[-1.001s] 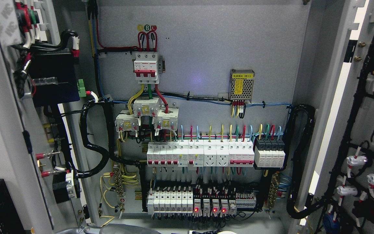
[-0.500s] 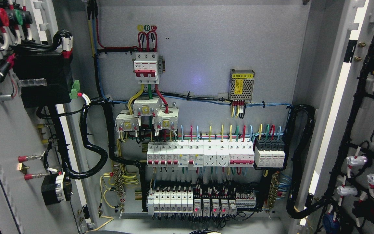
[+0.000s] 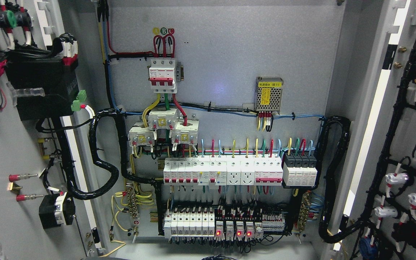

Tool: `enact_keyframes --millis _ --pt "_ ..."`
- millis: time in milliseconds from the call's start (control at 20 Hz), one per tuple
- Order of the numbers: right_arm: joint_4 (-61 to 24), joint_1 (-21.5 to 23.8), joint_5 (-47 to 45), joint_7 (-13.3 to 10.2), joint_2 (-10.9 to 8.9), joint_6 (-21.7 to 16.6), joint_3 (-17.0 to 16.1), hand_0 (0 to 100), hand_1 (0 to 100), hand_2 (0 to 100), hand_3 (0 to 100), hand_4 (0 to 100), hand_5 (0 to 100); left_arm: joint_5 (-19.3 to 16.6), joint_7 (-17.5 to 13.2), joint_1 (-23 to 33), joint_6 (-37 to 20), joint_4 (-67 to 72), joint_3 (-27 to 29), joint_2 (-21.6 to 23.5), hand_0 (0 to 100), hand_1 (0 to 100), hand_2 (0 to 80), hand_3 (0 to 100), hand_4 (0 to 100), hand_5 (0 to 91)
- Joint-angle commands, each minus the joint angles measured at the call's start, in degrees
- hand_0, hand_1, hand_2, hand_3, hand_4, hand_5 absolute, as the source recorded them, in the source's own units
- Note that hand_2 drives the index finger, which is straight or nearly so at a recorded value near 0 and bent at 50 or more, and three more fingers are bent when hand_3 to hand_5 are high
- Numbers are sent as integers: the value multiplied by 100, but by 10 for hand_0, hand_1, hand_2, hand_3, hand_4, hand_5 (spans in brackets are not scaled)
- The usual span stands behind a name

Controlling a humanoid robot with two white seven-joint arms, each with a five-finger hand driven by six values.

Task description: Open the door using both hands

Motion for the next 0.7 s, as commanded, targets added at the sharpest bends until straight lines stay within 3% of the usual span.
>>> enact_keyframes --millis 0,300,450,651 --pt "84 -1 12 -18 163 4 132 0 0 0 0 0 0 -1 1 0 -20 123 132 0 0 0 0 0 0 0" --pt "57 34 -41 -1 -30 -22 36 0 0 0 0 0 0 7 1 0 -20 123 132 0 0 0 0 0 0 0" --pt "22 34 -50 8 -337 -57 -34 0 0 0 0 0 0 -1 1 0 -20 123 132 0 0 0 0 0 0 0" --pt "-145 218 -94 8 -802 -75 -359 0 0 0 0 0 0 7 1 0 -20 123 132 0 0 0 0 0 0 0"
